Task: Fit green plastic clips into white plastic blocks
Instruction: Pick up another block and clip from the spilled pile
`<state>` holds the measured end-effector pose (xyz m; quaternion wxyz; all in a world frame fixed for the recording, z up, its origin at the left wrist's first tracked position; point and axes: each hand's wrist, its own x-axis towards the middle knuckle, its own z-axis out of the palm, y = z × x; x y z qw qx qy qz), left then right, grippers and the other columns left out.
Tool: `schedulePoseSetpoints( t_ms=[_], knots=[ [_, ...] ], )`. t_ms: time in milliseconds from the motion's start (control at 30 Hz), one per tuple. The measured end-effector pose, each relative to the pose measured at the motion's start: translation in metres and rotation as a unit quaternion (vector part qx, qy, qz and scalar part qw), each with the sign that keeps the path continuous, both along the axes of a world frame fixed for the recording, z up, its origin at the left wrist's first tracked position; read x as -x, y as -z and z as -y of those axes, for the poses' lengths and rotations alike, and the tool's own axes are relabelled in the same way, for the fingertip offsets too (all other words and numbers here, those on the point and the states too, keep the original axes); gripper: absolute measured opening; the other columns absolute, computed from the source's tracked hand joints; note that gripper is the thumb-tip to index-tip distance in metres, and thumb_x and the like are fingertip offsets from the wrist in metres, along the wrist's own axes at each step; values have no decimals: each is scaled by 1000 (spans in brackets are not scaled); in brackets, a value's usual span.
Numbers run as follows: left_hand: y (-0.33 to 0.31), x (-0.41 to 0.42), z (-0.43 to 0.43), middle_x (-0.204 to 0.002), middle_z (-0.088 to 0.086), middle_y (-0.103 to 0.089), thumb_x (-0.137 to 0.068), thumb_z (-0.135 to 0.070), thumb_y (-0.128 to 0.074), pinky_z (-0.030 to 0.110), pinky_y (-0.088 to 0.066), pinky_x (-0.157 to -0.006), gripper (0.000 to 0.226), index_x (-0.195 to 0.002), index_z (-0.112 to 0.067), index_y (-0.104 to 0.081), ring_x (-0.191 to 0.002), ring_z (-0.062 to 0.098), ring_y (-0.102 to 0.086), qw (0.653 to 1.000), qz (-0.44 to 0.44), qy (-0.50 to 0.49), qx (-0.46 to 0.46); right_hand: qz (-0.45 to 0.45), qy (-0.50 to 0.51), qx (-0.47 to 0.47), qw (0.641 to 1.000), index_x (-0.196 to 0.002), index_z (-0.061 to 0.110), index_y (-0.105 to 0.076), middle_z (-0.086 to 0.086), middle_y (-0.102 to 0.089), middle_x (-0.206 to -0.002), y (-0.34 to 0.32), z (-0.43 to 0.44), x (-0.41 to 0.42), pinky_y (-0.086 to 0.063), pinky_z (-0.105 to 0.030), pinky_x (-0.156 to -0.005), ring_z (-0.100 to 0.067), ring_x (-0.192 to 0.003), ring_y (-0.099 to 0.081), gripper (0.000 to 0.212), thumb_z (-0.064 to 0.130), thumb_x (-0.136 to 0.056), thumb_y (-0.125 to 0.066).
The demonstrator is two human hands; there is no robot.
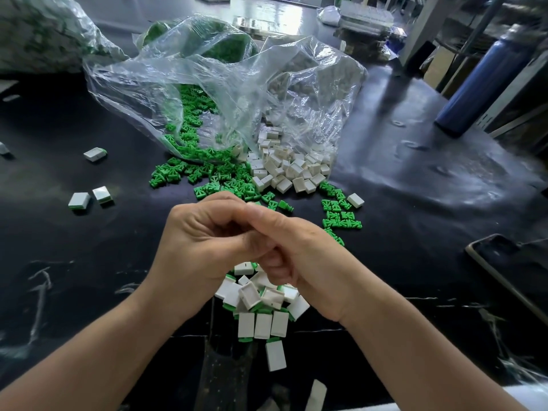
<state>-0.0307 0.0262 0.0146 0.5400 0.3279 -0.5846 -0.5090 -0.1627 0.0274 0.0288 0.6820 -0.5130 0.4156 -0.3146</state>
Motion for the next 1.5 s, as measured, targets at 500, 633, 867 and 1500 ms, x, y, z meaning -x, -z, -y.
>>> schedulePoseSetpoints(
  t_ms=[500, 633, 867, 1500],
  knots=[
    [-5, -4, 2, -69, 11, -71, -65, -14, -62, 33, -44, -61, 20, -78, -16, -77, -66, 29, -60, 992, 14, 5, -127, -12, -16, -45, 999, -78, 12, -52, 2, -41, -58, 1, 6, 9, -24, -19, -46, -6, -48, -30, 52, 61, -68, -38],
    [-8, -2, 2, -67, 8, -70, -64, -16, -60, 33, -42, -62, 20, -73, -21, -77, -68, 28, -56, 990, 14, 0, -144, -35, 1, -26, 999, -86, 9, -55, 2, -46, -58, 1, 7, 11, -27, -16, -44, -6, -47, -34, 57, 61, -67, -41],
    [-10, -5, 3, -71, 17, -66, -60, -12, -60, 45, -41, -76, 20, -72, -11, -76, -75, 32, -52, 983, 1, 11, -182, -47, -5, 10, 999, -77, 13, -63, 10, -49, -53, 0, 7, 11, -31, -13, -44, -3, -47, -39, 51, 59, -71, -42],
    [-9, -2, 0, -79, 34, -63, -67, -4, -57, 24, -53, -54, 21, -74, -8, -76, -61, 30, -64, 992, -26, 36, -120, -21, 63, 55, 996, -63, 14, -61, 2, -52, -55, 1, 0, 4, -35, -15, -47, -7, -48, -44, 31, 19, -91, -49]
  ],
)
